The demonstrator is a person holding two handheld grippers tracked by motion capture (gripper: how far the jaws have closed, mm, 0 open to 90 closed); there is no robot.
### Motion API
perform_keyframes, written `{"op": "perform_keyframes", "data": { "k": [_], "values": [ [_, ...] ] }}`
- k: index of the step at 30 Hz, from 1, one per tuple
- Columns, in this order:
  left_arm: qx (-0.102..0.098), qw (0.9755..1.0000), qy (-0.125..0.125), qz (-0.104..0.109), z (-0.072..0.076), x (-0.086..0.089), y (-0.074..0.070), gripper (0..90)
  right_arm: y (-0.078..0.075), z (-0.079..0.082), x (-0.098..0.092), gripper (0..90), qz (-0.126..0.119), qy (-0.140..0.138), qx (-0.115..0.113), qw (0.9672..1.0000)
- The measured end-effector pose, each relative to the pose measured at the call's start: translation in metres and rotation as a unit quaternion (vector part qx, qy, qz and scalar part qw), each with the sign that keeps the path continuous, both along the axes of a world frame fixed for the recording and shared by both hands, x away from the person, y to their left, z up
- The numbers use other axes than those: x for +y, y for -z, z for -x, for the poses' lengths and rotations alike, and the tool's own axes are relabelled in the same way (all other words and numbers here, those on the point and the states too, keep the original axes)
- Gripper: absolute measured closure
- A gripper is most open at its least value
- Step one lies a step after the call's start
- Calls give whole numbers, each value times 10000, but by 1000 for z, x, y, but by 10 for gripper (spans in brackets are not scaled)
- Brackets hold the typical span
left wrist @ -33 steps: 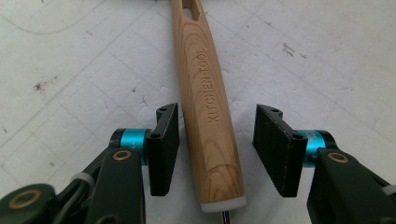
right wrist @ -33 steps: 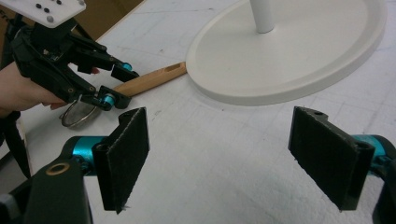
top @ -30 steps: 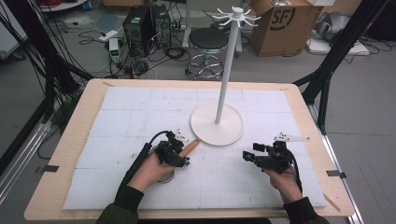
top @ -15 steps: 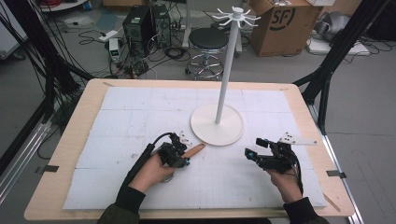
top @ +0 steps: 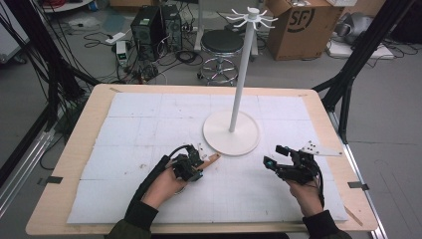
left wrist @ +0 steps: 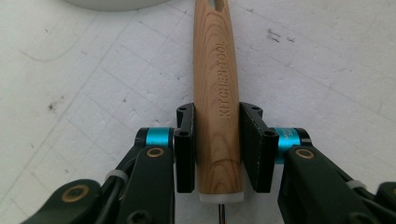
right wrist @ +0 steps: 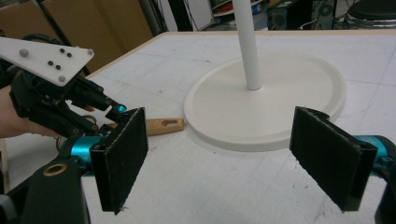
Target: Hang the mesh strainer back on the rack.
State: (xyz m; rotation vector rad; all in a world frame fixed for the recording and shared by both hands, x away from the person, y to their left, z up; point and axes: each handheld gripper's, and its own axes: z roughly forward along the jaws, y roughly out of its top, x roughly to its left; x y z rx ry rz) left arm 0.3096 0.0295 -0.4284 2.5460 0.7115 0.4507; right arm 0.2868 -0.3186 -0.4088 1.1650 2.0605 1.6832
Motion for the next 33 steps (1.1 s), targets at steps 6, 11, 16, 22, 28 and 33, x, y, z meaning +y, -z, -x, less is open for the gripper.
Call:
{"op": "perform_keyframes", "data": {
  "k": [6, 11, 16, 22, 28, 33],
  "values": [
    [112, 9999, -17, 129, -2, 3, -2, 692, -1, 0, -3, 188, -59, 72, 5, 10000],
    [123, 9986, -75, 515, -3, 14, -10, 706, 0, 0, -4, 188, -55, 61, -23, 10000],
    [111, 9988, -113, 458, -4, 20, -10, 706, 0, 0, -3, 188, -28, 75, -27, 10000],
    [36, 9995, 42, -312, -1, 5, -5, 705, 1, -1, -3, 188, -15, 102, -32, 9999],
    [196, 9984, -10, -529, -4, -1, -7, 707, 0, -1, -4, 188, -32, 159, -33, 9999],
    [242, 9981, -23, -565, -5, -2, -7, 708, 0, -1, -4, 188, -26, 171, -23, 9998]
  ]
}}
